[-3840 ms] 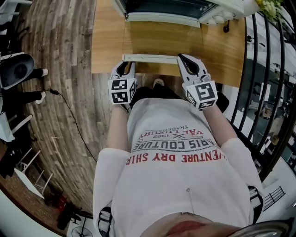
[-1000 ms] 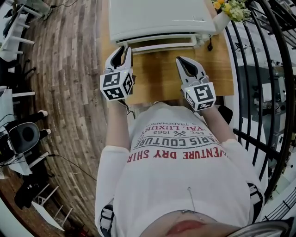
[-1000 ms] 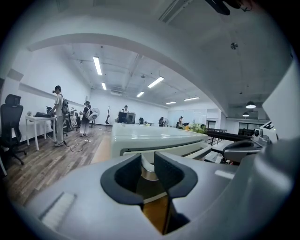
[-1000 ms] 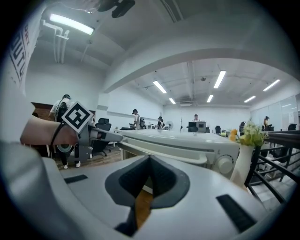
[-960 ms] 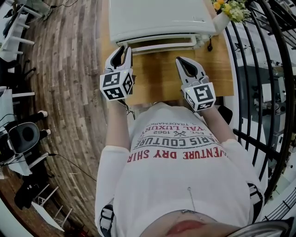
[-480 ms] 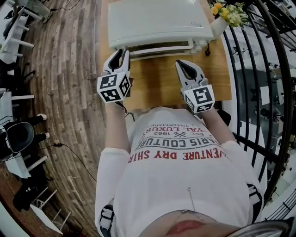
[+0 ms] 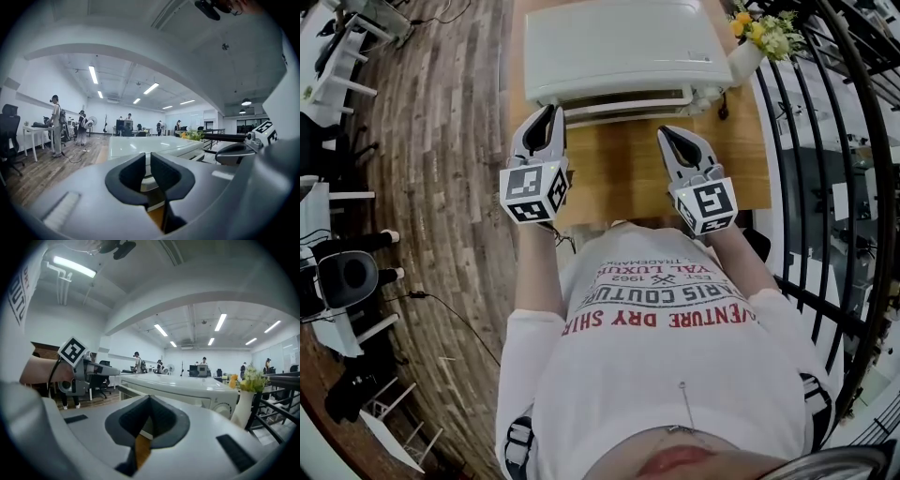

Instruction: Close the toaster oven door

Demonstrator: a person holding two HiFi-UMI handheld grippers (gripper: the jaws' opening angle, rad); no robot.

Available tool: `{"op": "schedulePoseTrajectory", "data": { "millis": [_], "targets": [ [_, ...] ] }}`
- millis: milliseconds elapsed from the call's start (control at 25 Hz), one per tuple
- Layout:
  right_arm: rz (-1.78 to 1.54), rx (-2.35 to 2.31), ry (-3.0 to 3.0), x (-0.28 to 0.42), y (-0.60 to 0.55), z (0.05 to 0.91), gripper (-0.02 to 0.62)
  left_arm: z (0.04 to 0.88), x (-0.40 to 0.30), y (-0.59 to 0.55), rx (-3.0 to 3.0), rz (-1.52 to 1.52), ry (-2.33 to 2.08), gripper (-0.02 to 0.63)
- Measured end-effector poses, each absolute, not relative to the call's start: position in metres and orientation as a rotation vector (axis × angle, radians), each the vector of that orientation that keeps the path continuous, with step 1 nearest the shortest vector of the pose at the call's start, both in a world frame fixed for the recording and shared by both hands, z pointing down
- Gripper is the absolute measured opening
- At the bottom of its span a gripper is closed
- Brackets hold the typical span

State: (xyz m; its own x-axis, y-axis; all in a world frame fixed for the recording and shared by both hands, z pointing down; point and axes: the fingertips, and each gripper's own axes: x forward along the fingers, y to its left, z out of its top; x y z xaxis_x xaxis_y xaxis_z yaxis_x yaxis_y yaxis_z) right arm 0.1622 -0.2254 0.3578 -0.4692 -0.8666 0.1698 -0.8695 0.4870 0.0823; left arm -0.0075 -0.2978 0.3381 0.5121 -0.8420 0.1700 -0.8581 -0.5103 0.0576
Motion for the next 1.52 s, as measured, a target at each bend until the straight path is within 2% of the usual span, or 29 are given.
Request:
{"op": "schedulePoseTrajectory", "data": {
  "millis": [280,600,1520],
  "targets": [
    [0.010,1.470,-2.584,0.159,-0.215,0.352,-0.012,0.328,-0.004,-0.267,2.661,0.149,-1.482,0.012],
    [-0.002,1.455,-2.621,0.160,-0.205,0.347,-0.012,0.334,0.010,-0.229,2.760,0.130,-1.326,0.012],
    [-0.023,1.417,-2.602,0.157,-0.189,0.350,-0.012,0.337,0.013,-0.214,2.704,0.097,-1.327,0.012]
  ]
}}
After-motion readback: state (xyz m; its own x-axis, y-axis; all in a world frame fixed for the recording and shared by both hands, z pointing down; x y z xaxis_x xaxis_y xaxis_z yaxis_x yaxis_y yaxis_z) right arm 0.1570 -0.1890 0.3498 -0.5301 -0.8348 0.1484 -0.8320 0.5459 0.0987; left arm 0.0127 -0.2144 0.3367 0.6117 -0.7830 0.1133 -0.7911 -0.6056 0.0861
